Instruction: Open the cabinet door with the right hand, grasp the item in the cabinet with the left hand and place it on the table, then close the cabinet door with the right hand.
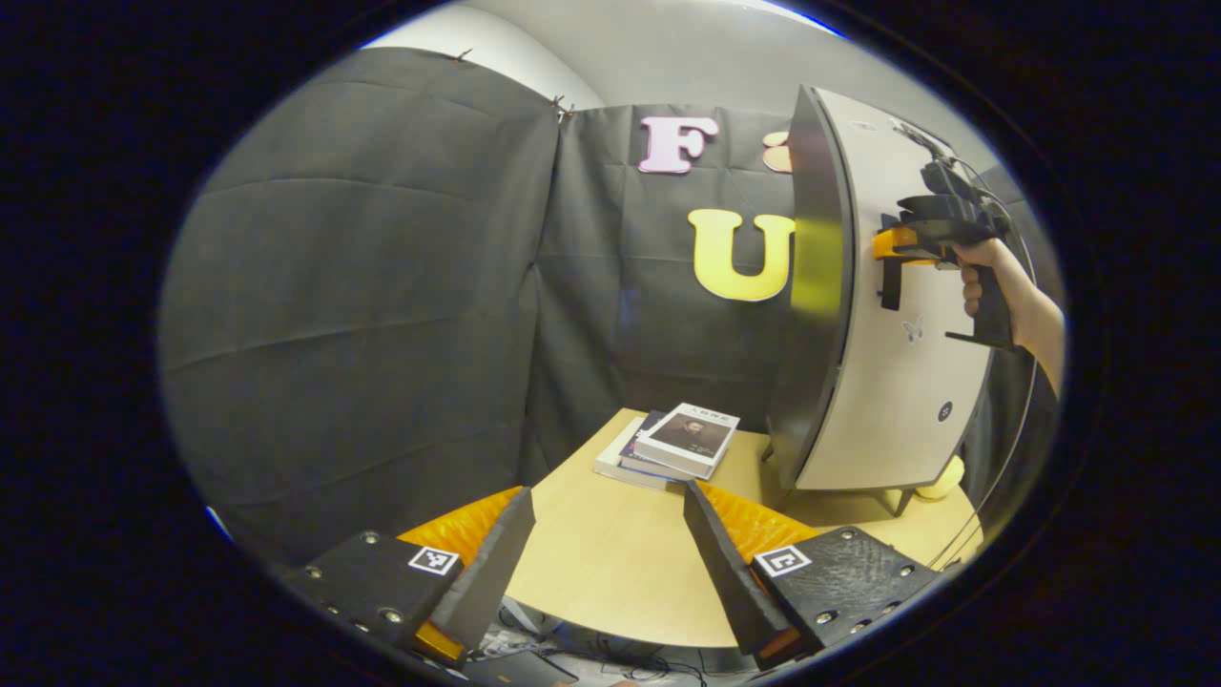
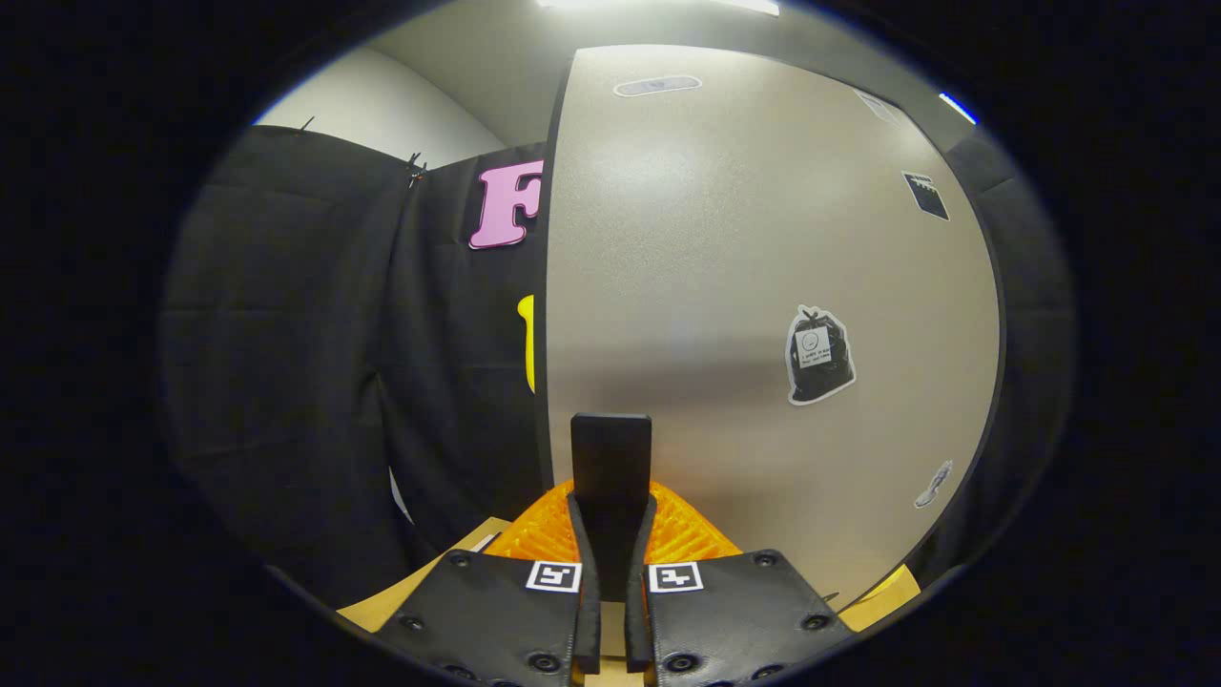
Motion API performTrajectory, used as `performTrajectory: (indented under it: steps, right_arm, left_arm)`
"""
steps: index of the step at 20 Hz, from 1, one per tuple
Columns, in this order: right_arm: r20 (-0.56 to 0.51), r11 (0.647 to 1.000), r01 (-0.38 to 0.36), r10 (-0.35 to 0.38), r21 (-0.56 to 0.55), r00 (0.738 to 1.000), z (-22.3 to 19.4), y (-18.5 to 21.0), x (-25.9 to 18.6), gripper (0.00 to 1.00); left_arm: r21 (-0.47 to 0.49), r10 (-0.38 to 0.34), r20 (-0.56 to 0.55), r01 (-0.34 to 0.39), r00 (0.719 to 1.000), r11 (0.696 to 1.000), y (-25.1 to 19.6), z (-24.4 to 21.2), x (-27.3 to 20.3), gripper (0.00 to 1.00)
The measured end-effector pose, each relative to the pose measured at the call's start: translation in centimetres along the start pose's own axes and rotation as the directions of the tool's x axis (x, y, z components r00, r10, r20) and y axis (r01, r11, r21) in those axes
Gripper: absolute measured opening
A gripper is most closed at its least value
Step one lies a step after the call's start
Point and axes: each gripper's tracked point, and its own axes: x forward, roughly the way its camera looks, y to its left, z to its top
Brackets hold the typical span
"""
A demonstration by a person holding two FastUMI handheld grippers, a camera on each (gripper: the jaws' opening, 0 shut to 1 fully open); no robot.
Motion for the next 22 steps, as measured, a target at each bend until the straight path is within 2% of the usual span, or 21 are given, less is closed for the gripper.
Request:
performTrajectory:
  steps: [1, 2, 6, 9, 10, 13, 14, 15, 17, 22]
  right_arm:
    - [-0.002, 1.000, -0.016, 0.016, -0.004, 1.000, 0.1, 0.1, -0.4, 0.09]
    - [-0.001, 0.999, -0.033, 0.033, -0.007, 0.999, 0.2, 0.2, -0.8, 0.12]
    - [-0.004, 0.995, -0.101, 0.101, 0.000, 0.995, 0.7, 0.3, -2.8, 0.09]
    - [-0.013, 0.988, -0.151, 0.151, 0.018, 0.988, 0.9, 0.2, -4.5, 0.12]
    - [-0.015, 0.986, -0.166, 0.166, 0.024, 0.986, 0.9, 0.1, -5.2, 0.12]
    - [-0.002, 0.979, -0.201, 0.201, 0.035, 0.980, 0.8, -0.1, -6.2, 0.11]
    - [0.009, 0.976, -0.213, 0.213, 0.045, 0.977, 0.8, -0.2, -6.4, 0.11]
    - [0.016, 0.973, -0.224, 0.224, 0.048, 0.974, 0.8, -0.5, -6.6, 0.08]
    - [0.023, 0.970, -0.241, 0.241, 0.042, 0.970, 0.7, -0.7, -7.0, 0.12]
    - [0.014, 0.959, -0.269, 0.269, 0.088, 0.963, 0.4, -1.6, -7.8, 0.12]
  left_arm:
    - [0.005, -0.001, 0.003, 0.001, 1.000, 1.000, -0.3, 0.0, -0.2, 0.94]
    - [0.004, -0.003, 0.003, 0.003, 1.000, 1.000, -0.6, 0.1, -0.5, 0.94]
    - [0.002, -0.003, 0.005, 0.003, 1.000, 1.000, -1.8, -0.1, -2.4, 0.94]
    - [0.020, 0.001, 0.000, -0.001, 1.000, 1.000, -3.6, -0.5, -3.3, 0.96]
    - [0.025, 0.000, -0.005, 0.001, 1.000, 1.000, -4.2, -0.6, -3.4, 0.94]
    - [0.008, -0.025, -0.003, 0.026, 1.000, 1.000, -5.9, -0.6, -4.3, 0.94]
    - [0.001, -0.037, -0.001, 0.037, 0.999, 0.999, -6.5, -0.2, -4.6, 0.96]
    - [0.002, -0.041, 0.004, 0.041, 0.999, 0.999, -7.1, 0.0, -4.8, 0.94]
    - [0.021, -0.039, 0.018, 0.038, 0.999, 0.999, -7.6, 0.5, -5.0, 0.94]
    - [0.060, -0.057, 0.058, 0.054, 0.997, 0.997, -10.1, 1.8, -6.0, 0.94]
